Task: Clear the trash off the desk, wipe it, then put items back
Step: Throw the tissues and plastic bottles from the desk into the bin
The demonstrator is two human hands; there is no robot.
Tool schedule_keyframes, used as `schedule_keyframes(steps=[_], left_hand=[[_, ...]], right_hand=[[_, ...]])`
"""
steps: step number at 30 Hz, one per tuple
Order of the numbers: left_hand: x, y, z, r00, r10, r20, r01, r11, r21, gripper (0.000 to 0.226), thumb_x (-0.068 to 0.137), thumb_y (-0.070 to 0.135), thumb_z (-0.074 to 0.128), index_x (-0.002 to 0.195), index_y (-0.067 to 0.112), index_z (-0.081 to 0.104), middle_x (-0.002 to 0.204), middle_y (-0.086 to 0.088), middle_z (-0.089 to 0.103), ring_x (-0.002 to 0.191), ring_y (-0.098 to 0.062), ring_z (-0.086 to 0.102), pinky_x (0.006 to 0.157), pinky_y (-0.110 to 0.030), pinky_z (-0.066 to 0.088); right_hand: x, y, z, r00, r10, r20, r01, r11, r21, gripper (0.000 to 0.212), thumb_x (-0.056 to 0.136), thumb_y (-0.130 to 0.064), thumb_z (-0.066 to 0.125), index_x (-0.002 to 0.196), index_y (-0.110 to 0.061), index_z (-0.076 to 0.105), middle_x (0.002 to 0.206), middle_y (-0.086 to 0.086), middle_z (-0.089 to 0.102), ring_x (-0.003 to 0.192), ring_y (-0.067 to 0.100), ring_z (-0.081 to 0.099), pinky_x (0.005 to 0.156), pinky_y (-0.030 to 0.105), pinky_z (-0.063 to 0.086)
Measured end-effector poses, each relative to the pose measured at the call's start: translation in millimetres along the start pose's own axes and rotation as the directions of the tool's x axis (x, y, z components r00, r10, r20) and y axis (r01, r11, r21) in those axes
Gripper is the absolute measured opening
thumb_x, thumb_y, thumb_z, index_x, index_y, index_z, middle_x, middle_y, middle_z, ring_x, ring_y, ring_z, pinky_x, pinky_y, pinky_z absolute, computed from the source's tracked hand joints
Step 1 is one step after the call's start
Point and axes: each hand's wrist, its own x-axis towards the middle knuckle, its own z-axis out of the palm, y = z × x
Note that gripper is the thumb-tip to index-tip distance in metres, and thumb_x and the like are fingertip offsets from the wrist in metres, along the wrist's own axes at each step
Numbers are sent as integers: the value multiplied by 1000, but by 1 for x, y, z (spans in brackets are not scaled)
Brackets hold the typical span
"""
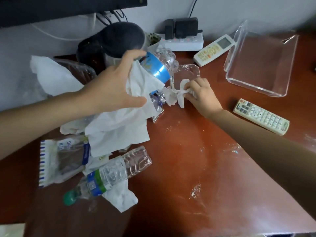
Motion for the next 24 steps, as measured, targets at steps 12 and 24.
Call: schedule_keyframes(steps=[12, 24], left_hand=[[-12, -17, -3, 1000, 7, 13, -7, 1000, -28, 89, 65, 29, 79, 135, 34, 23, 121, 6, 47, 102, -15, 52, 82, -32, 44], [-7, -12, 16, 998, 56, 29, -54, 997, -57, 90, 66, 25, 81, 137, 29, 24, 128, 6, 46, 108, -13, 50, 86, -27, 43]], right_hand=[[13, -75, 30, 940, 15, 341, -37, 998, 56, 92, 56, -77, 44, 134, -29, 43, 137, 1, 39, 122, 27, 30, 107, 42, 27], [-35, -46, 19, 941, 162, 296, -238, 941, 242, 48, 74, -29, 76, 111, -14, 49, 89, -7, 47, 95, 13, 40, 69, 20, 25]])
